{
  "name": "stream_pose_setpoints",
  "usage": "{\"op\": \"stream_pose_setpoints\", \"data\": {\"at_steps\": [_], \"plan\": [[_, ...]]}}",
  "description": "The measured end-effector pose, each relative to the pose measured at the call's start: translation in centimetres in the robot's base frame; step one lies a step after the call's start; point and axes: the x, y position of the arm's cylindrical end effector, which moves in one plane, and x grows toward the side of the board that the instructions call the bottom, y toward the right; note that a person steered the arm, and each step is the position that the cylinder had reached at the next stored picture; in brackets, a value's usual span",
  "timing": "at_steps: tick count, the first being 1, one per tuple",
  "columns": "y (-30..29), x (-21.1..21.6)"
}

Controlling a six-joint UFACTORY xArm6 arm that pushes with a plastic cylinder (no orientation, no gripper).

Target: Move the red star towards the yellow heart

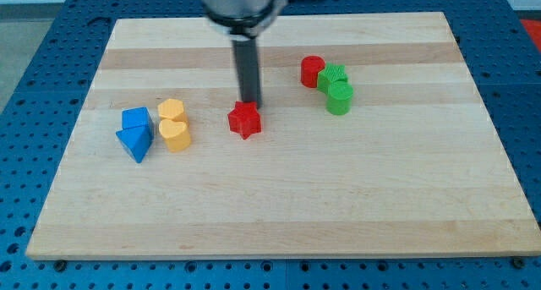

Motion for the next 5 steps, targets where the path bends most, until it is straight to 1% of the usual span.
{"op": "stream_pose_setpoints", "data": {"at_steps": [1, 2, 3, 4, 5], "plan": [[6.0, -0.2], [8.3, 1.6], [5.6, 5.0], [2.5, 4.8], [1.6, 2.2]]}}
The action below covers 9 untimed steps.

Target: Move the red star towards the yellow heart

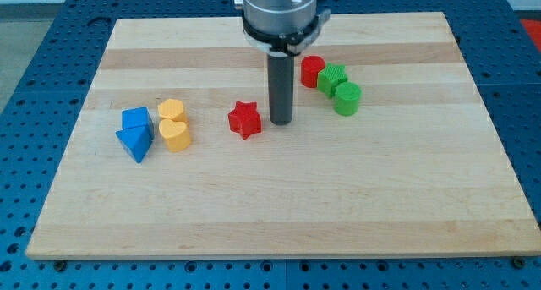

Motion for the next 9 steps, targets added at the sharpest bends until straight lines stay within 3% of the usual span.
{"op": "stream_pose_setpoints", "data": {"at_steps": [2, 3, 4, 5, 7, 8, 9], "plan": [[-3.1, -0.9], [-1.1, -0.7], [-0.9, 1.7], [-2.8, 4.4], [-8.5, 4.8], [-7.0, 5.8], [-1.5, 5.2]]}}
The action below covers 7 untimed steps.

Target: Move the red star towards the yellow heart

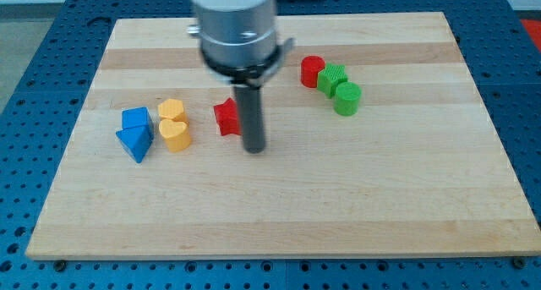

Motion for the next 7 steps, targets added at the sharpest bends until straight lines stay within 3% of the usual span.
{"op": "stream_pose_setpoints", "data": {"at_steps": [2, 7], "plan": [[2.1, -5.2], [-5.5, -5.5]]}}
